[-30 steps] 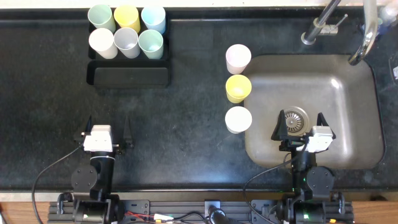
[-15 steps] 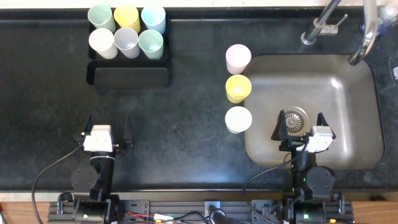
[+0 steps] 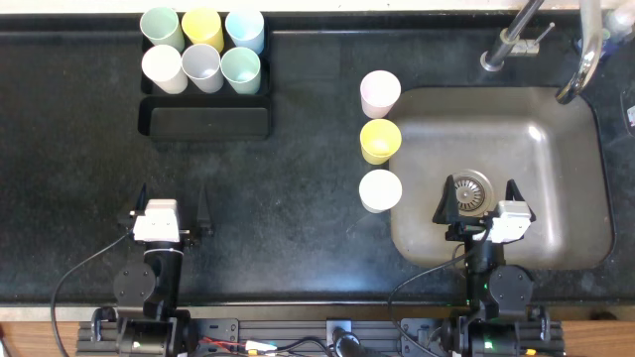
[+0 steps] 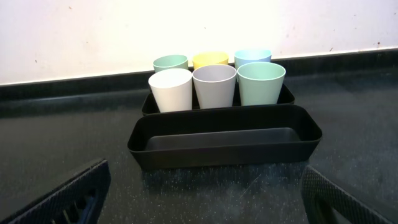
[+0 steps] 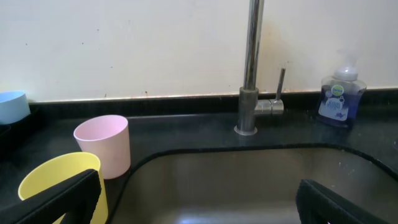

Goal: Store Cups

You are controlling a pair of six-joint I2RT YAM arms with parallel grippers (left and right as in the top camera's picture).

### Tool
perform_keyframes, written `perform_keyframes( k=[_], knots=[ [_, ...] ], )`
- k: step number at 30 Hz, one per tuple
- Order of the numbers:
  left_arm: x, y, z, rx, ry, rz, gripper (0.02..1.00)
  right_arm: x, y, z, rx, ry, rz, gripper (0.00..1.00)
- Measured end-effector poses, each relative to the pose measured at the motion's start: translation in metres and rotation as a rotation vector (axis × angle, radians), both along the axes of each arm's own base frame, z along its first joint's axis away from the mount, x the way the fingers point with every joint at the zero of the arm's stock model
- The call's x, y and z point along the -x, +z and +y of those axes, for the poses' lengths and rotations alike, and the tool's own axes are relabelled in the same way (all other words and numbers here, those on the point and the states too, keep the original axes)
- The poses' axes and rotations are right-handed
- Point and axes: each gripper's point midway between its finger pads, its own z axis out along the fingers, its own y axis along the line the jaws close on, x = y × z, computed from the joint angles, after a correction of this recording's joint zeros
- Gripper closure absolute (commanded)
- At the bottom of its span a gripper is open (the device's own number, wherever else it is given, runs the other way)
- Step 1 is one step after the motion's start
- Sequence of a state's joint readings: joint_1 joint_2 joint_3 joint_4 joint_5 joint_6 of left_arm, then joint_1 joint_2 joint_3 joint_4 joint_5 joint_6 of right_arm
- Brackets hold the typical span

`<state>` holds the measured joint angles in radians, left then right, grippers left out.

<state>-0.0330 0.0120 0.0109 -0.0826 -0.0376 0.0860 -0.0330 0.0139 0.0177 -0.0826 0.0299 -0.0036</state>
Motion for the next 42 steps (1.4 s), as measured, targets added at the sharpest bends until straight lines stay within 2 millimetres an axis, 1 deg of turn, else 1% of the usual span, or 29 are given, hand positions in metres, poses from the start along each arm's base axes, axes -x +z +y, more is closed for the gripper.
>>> perform_keyframes(
  k=[12,15,18,19,21,22,27,28,30,31,32,33,34,35,36,37,39,41,42],
  knots=[
    [0.000,0.000,-0.001,0.001,-0.008,0.000,0.020,0.000,0.000,0.000,0.000,0.000,-0.001,0.003],
    [-0.001,-0.005,-0.010,0.010,-0.056,0.028,0.020,0.000,0.000,0.000,0.000,0.000,0.000,0.003],
    [-0.004,-0.015,-0.027,0.073,-0.147,0.153,0.020,0.000,0.000,0.000,0.000,0.000,-0.001,0.003],
    [-0.007,-0.013,-0.034,0.103,-0.182,0.206,0.020,0.000,0.000,0.000,0.000,0.000,0.000,0.005],
    [-0.019,-0.001,-0.050,0.174,-0.256,0.309,0.020,0.000,0.000,0.000,0.000,0.000,0.000,0.005],
    [-0.030,0.013,-0.059,0.214,-0.295,0.357,0.020,0.000,0.001,0.000,0.000,0.000,-0.002,0.003],
    [-0.109,0.101,-0.102,0.397,-0.433,0.589,0.023,0.000,0.001,0.000,0.001,0.000,-0.002,0.005],
    [-0.122,0.115,-0.111,0.413,-0.446,0.635,0.020,0.000,0.000,0.000,0.000,0.000,-0.002,0.005],
    [-0.154,0.143,-0.138,0.410,-0.456,0.714,0.020,0.000,0.000,0.000,0.000,0.000,-0.002,0.003],
    [-0.167,0.153,-0.155,0.392,-0.462,0.735,0.020,0.000,0.000,0.000,0.000,0.000,-0.002,0.003],
    [-0.176,0.157,-0.174,0.369,-0.462,0.773,0.020,0.000,0.000,0.000,0.000,0.000,-0.002,0.003],
    [-0.181,0.158,-0.192,0.343,-0.458,0.808,0.020,0.000,0.000,0.000,0.000,0.000,-0.002,0.005],
    [-0.186,0.158,-0.215,0.312,-0.458,0.839,0.020,0.000,0.000,0.000,0.000,0.000,-0.002,0.003],
    [-0.190,0.155,-0.239,0.286,-0.464,0.855,0.020,0.000,0.000,0.000,0.000,0.000,-0.002,0.003],
    [-0.189,0.148,-0.258,0.264,-0.460,0.884,0.020,0.000,0.000,0.000,0.000,0.000,-0.002,0.005],
    [-0.186,0.136,-0.278,0.242,-0.447,0.926,0.023,0.000,0.001,0.000,0.000,0.000,-0.002,0.003],
    [-0.177,0.104,-0.308,0.211,-0.394,1.018,0.020,0.000,0.000,0.000,0.000,0.000,-0.002,0.003],
    [-0.169,0.071,-0.325,0.192,-0.335,1.100,0.020,0.000,0.000,0.000,0.000,0.000,-0.002,0.005],
    [-0.168,0.055,-0.330,0.192,-0.301,1.133,0.020,0.000,0.000,0.000,0.000,0.000,-0.002,0.003]
  ],
)
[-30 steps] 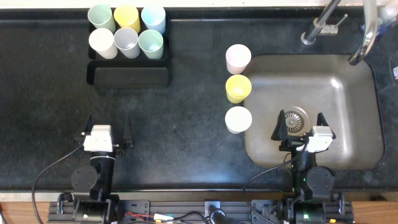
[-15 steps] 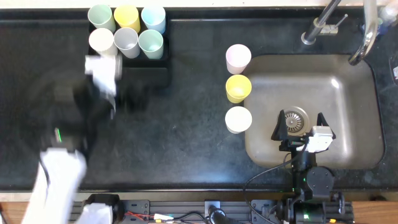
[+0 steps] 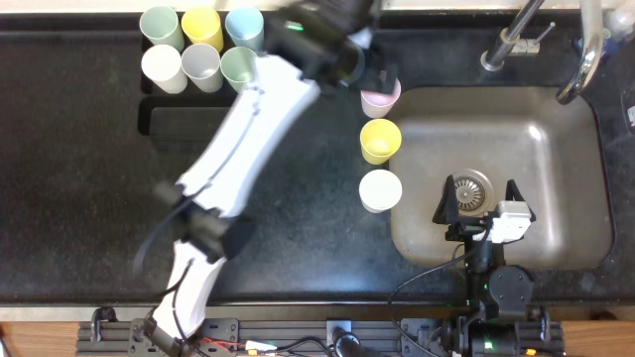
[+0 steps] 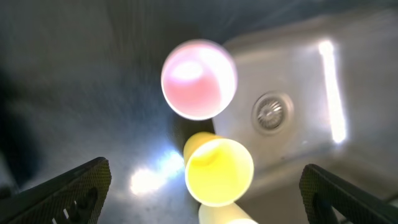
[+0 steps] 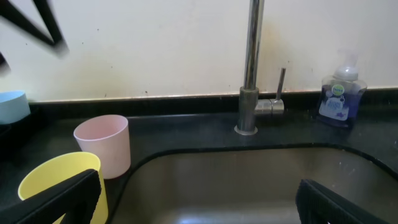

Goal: Store Cups

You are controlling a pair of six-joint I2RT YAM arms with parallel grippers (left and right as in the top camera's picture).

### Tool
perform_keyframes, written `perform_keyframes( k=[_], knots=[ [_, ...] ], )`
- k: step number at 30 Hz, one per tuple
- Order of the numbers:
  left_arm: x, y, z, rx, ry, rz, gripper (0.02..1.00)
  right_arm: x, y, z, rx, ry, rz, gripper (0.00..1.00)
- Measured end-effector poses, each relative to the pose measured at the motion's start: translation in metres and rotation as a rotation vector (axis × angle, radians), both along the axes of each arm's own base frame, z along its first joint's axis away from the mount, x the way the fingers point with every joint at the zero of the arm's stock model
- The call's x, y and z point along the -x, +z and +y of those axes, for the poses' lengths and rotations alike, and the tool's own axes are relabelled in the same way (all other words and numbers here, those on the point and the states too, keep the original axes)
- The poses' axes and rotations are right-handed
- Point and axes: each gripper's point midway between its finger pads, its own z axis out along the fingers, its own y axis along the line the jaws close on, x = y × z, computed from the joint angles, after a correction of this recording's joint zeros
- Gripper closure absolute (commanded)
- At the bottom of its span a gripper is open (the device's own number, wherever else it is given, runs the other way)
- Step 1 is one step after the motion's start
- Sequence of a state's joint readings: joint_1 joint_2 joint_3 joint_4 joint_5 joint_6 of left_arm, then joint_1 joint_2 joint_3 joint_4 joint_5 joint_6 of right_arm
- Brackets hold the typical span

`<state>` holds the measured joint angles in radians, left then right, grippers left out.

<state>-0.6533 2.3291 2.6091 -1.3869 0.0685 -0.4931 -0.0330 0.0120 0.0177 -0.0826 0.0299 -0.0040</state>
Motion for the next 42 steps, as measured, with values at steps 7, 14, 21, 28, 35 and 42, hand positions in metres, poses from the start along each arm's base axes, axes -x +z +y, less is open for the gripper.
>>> perform_keyframes(
  k=[7,14,21,28,35,42],
  knots=[
    [-0.013,-0.054,0.006,-0.035,0.198,0.126,0.020,0.000,0.000,0.000,0.000,0.000,0.000,0.003],
    [-0.026,-0.062,0.005,0.013,0.312,0.144,0.020,0.000,0.000,0.000,0.000,0.000,0.000,0.005],
    [-0.032,-0.091,0.002,0.011,0.392,0.190,0.020,0.000,0.000,0.000,0.000,0.000,0.000,0.003],
    [-0.041,-0.095,0.012,0.019,0.463,0.194,0.020,0.000,0.000,0.000,0.000,0.000,0.000,0.003],
    [-0.044,-0.097,0.017,0.019,0.488,0.199,0.020,0.000,0.000,0.000,0.000,0.000,0.000,0.003],
    [-0.044,-0.111,0.017,0.000,0.490,0.219,0.020,0.000,0.000,0.000,0.000,0.000,0.000,0.007]
  ],
)
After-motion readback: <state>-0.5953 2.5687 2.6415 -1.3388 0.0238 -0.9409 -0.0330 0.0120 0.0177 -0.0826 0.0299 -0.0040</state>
